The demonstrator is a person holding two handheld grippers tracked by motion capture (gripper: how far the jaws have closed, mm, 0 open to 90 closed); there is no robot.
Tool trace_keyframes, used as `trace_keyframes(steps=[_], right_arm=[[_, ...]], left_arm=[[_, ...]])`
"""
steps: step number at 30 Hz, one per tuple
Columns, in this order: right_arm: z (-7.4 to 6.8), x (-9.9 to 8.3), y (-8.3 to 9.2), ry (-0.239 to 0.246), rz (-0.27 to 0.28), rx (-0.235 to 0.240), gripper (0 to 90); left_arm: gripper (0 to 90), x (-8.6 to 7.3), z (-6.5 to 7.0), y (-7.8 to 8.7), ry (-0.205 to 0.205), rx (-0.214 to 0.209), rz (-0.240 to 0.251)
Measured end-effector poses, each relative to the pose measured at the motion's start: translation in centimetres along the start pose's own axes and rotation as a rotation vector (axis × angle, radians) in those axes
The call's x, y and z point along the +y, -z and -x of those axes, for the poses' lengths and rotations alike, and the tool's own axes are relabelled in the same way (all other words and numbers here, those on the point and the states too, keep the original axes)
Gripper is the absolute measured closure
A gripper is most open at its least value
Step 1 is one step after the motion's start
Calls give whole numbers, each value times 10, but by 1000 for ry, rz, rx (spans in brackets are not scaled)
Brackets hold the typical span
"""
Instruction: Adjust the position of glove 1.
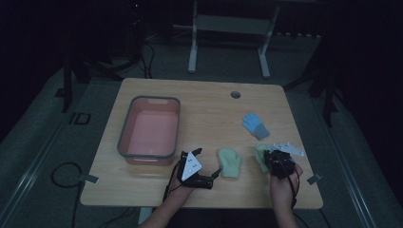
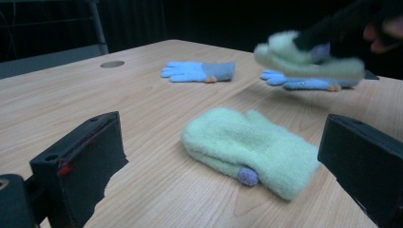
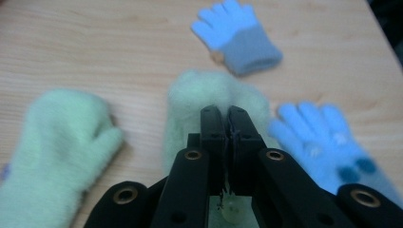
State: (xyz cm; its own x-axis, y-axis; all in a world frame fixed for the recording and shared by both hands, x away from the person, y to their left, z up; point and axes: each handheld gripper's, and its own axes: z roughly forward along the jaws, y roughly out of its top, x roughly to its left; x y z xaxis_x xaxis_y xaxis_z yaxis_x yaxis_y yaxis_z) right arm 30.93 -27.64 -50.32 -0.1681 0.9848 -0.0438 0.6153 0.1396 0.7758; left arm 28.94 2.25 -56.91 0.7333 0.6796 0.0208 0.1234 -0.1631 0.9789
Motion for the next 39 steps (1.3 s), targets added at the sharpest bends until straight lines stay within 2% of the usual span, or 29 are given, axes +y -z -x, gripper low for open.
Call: trace_keyframes(steps=[5, 10, 14, 17, 19, 21, 24, 26, 31, 33, 36, 39], right_arm=[[1, -16, -19, -32, -42, -5, 866], [4, -26, -35, -54, -90, 22, 816], [6, -22, -33, -54, -91, 54, 730], [9, -16, -27, -33, -93, 94, 702], [11, -12, -22, 1, -86, 104, 680], [14, -9, -17, 13, -79, 127, 672], [19, -3, -12, 65, -76, 162, 666], [24, 0, -10, 95, -69, 205, 666], [42, 6, -9, 179, -63, 270, 670], [49, 9, -8, 201, -73, 268, 685], [61, 15, -8, 246, -61, 311, 680], [69, 21, -6, 323, -32, 371, 674]], left_arm=[[18, 0, 0, 0, 4, -1, 2], [18, 0, 0, 0, 3, -3, -1], [18, 0, 0, 0, -1, -4, -4], [18, 0, 0, 0, -2, -4, -4], [18, 0, 0, -1, -4, -5, -6], [18, 0, 0, -1, -4, -4, -6], [18, 0, 0, -1, -5, -4, -7], [18, 0, 0, -1, -6, -3, -8], [18, 0, 0, -1, -3, -2, -7], [18, 0, 0, -1, 1, -2, -5], [18, 0, 0, -1, -2, -3, -7], [18, 0, 0, -1, -2, -2, -6]])
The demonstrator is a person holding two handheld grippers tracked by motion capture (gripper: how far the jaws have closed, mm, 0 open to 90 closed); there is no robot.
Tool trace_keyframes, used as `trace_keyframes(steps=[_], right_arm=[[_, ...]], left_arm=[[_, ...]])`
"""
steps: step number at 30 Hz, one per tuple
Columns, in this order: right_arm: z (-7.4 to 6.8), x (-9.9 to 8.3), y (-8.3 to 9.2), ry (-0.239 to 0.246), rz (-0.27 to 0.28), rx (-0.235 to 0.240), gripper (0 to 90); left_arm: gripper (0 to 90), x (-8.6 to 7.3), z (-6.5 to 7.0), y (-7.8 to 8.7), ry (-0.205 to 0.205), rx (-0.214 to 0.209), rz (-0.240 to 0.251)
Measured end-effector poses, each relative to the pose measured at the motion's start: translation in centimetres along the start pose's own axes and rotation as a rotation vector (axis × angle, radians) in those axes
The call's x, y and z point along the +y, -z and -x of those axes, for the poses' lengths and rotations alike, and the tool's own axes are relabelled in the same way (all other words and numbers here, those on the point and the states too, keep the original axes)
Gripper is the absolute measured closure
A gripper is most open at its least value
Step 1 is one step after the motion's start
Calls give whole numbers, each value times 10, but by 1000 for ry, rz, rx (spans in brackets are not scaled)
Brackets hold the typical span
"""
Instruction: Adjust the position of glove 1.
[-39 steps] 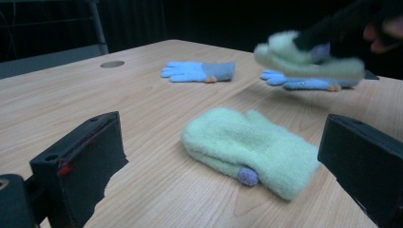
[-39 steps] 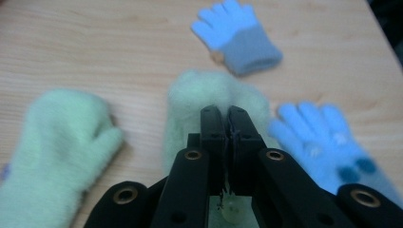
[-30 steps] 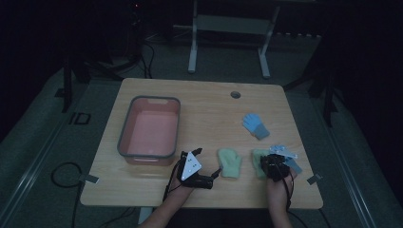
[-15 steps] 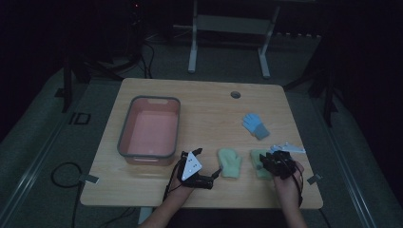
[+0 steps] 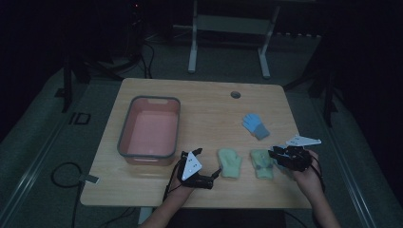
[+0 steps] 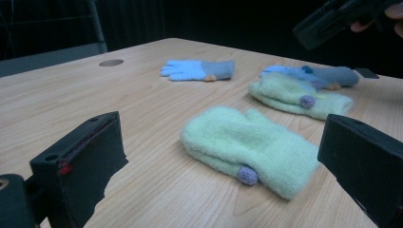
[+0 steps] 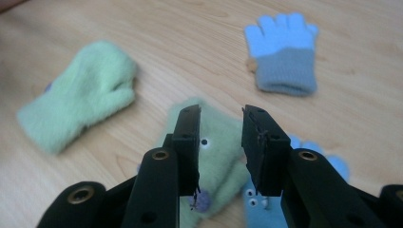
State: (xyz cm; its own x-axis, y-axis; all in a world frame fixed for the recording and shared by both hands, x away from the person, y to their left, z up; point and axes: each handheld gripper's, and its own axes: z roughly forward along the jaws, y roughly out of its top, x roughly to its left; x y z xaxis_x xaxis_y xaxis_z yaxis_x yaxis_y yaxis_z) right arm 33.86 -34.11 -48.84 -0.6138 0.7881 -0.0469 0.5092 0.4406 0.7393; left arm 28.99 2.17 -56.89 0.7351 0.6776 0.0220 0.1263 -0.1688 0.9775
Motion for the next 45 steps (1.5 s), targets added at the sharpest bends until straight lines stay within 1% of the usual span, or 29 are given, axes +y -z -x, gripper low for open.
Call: trace_keyframes(steps=[1, 3, 4, 5, 7, 8, 9, 11, 12, 14, 16, 17, 18, 19, 21, 23, 24, 25, 26, 28, 29, 31, 33, 35, 37, 38, 40, 42, 45], right_arm=[[2, 1, 1, 35, -7, 18, 670], [4, 1, 2, 69, -6, 45, 664], [4, 0, 1, 75, -9, 62, 657], [4, -1, -1, 77, -13, 73, 651], [3, -6, -7, 77, -43, 73, 639], [2, -9, -11, 82, -57, 70, 627], [0, -12, -14, 80, -69, 56, 624], [-2, -17, -20, 56, -72, 71, 607], [-3, -19, -22, 51, -71, 68, 610], [-6, -23, -27, 49, -78, 75, 605], [-8, -26, -33, 45, -97, 78, 605], [-9, -28, -36, 52, -118, 67, 605], [-11, -30, -40, 66, -141, 44, 604], [-13, -32, -42, 63, -131, 40, 616], [-13, -32, -42, 50, -129, 34, 662], [-16, -34, -42, 30, -121, 22, 755], [-18, -34, -42, 26, -119, 17, 786], [-19, -33, -42, 13, -119, 7, 810], [-20, -34, -42, -14, -114, -6, 821], [-24, -33, -40, -45, -107, -33, 840], [-26, -31, -37, -58, -97, -46, 844], [-33, -23, -29, -54, -74, -84, 844], [-38, -11, -19, -63, -42, -105, 845], [-44, 3, -9, -54, -11, -130, 845], [-51, 18, -3, -53, 4, -131, 845], [-56, 25, -1, -44, 11, -140, 845], [-65, 37, 0, -33, 25, -163, 845], [-74, 46, -1, -39, 37, -158, 845], [-90, 54, -7, -14, 44, -142, 845]], left_arm=[[18, 0, 0, 0, 0, 0, 0], [18, 0, 0, 0, -1, 0, -2], [18, 0, 0, 0, -1, 1, -2], [18, 0, 0, 0, 0, 1, -3], [18, 0, 0, 0, -1, 0, -2], [18, 0, 0, 0, -2, 1, -3], [18, 0, 0, 0, -2, 1, -3], [18, 0, 0, 0, -2, 1, -3], [18, 0, 0, 0, -2, 1, -2], [18, 0, 0, 0, -3, 2, -3], [18, 0, 0, 0, -4, 2, -3], [18, 0, 0, 0, -4, 2, -3], [18, 0, 0, 0, -6, 2, -1], [18, 0, 0, 0, -6, 2, -2], [18, 0, 0, 0, -6, 2, -3], [18, 0, 0, 0, -6, 3, -3], [18, 0, 0, 0, -5, 4, -3], [18, 0, 0, 0, -5, 4, -2], [18, 0, 1, 0, -2, 5, -1], [18, 0, 0, 0, -2, 6, -2], [18, 0, 0, 0, -1, 6, -1], [18, 0, 0, 0, -3, 12, 2], [18, 0, 0, 1, -1, 10, 4], [18, 0, -1, 1, 5, 11, 7], [18, -1, -1, 1, 12, 13, 12], [18, -1, -1, 1, 17, 16, 15], [18, -1, -2, 1, 21, 17, 12], [17, -1, -2, 1, 29, 11, 18], [18, -1, -2, 1, 26, 6, 15]])
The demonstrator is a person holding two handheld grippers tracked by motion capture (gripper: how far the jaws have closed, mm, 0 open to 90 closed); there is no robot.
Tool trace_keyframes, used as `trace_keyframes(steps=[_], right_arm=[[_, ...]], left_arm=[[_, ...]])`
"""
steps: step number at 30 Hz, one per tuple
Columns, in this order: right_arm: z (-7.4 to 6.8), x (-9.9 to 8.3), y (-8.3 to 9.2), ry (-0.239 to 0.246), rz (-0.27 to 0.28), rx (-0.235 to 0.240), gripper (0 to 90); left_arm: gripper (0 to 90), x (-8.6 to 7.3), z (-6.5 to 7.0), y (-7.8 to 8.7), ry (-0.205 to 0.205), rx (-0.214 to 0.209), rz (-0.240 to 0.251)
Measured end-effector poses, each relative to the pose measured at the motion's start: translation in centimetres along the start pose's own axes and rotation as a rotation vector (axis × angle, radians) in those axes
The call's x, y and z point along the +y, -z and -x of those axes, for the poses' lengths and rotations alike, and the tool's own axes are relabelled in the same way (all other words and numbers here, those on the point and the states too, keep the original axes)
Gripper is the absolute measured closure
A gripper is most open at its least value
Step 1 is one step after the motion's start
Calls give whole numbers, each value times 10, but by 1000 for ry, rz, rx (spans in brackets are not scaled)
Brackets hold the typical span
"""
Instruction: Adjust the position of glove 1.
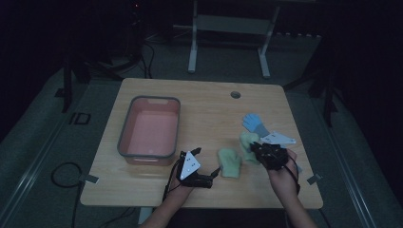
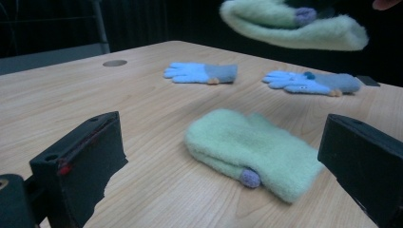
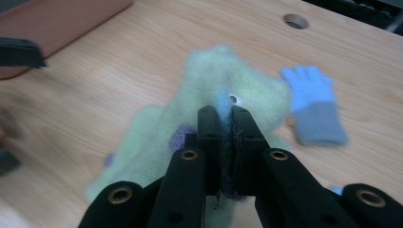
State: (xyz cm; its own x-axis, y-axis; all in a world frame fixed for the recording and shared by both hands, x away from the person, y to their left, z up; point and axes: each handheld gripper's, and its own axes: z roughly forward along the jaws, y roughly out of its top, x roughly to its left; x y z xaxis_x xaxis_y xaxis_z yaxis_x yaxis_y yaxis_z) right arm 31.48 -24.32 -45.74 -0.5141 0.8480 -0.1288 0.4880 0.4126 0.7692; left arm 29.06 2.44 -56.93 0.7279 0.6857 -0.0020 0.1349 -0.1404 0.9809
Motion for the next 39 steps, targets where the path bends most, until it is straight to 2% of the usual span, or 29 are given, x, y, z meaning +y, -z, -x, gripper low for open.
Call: trace_keyframes(steps=[5, 11, 15, 17, 27, 30, 33, 34, 36, 37, 39], right_arm=[[-24, 2, -17, 33, -18, 38, 844], [-39, -6, -34, 20, -52, 67, 844], [-45, -13, -41, 25, -77, 81, 843], [-45, -16, -44, 10, -83, 89, 843], [-48, -33, -65, 19, -133, 91, 813], [-46, -34, -67, 12, -137, 109, 793], [-44, -32, -61, 7, -128, 126, 732], [-42, -30, -58, 9, -120, 131, 704], [-38, -27, -51, 28, -92, 134, 649], [-36, -25, -48, 38, -83, 137, 632], [-28, -21, -44, 49, -63, 153, 617]], left_arm=[[17, 0, 1, 0, -10, -2, 3], [18, 0, 1, 0, -4, -6, 2], [18, 0, 2, 0, -24, -3, 4], [18, 0, 3, -1, -31, -5, 4], [18, 0, 1, -1, -5, -16, -1], [18, 1, 1, -2, -2, 12, -21], [18, 2, 2, -3, -25, 44, -60], [19, 2, 1, -3, -14, 27, -67], [19, 3, 1, -4, 26, -47, -123], [19, 5, 2, -4, 18, -73, -151], [33, 10, 8, -3, -26, -63, -175]])
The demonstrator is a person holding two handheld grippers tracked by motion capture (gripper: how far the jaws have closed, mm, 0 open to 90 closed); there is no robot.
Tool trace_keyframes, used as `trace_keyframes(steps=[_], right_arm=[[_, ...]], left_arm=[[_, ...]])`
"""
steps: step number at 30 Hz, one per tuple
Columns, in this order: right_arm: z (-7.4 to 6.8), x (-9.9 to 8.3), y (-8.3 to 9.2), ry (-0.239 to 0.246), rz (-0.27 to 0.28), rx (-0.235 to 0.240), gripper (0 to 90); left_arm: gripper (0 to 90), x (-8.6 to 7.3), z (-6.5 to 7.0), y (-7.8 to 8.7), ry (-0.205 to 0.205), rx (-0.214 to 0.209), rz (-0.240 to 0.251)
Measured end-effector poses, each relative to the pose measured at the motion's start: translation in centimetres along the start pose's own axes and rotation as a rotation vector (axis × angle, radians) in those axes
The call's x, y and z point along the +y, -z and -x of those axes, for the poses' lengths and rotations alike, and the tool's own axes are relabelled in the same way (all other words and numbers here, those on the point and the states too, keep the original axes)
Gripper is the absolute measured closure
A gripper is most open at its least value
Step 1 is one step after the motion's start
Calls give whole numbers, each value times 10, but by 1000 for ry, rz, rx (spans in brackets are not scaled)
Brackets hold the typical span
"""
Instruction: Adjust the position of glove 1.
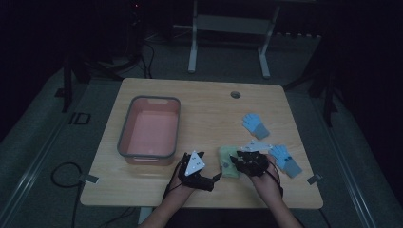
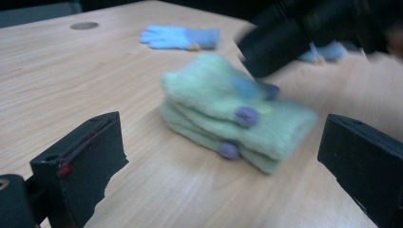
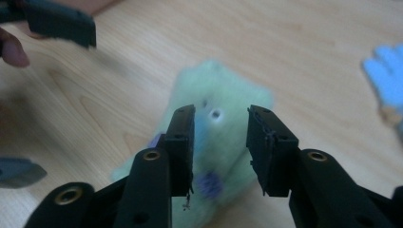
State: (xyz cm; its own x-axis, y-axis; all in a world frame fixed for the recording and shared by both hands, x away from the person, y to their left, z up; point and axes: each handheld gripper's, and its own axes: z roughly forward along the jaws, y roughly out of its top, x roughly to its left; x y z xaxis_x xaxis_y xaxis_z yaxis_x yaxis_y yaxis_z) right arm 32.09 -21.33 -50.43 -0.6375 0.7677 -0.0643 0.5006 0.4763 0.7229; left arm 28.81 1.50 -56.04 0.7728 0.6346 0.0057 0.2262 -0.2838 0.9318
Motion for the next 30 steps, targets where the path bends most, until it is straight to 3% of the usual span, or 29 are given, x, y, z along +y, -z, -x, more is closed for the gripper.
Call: trace_keyframes(steps=[3, 5, 10, 14, 16, 20, 24, 30], right_arm=[[15, 6, 6, 18, 18, 14, 607], [26, 10, 8, 8, 33, 47, 598], [44, 21, 4, 11, 38, 85, 540], [54, 28, -7, -19, 21, 143, 515], [57, 30, -15, -36, 4, 178, 554], [61, 28, -33, -53, -48, 231, 509], [64, 21, -49, -77, -95, 263, 482], [69, 11, -64, -118, -154, 324, 499]], left_arm=[[73, 8, 6, 6, -17, -70, 43], [107, 12, 9, 4, -45, -106, 43], [226, 16, 20, -6, -178, -174, 7], [311, 24, 26, -19, -302, -225, -64], [326, 26, 27, -25, -331, -238, -90], [354, 26, 27, -39, -392, -252, -141], [406, 21, 24, -48, -416, -266, -194], [398, 14, 30, -54, -520, -212, -239]])
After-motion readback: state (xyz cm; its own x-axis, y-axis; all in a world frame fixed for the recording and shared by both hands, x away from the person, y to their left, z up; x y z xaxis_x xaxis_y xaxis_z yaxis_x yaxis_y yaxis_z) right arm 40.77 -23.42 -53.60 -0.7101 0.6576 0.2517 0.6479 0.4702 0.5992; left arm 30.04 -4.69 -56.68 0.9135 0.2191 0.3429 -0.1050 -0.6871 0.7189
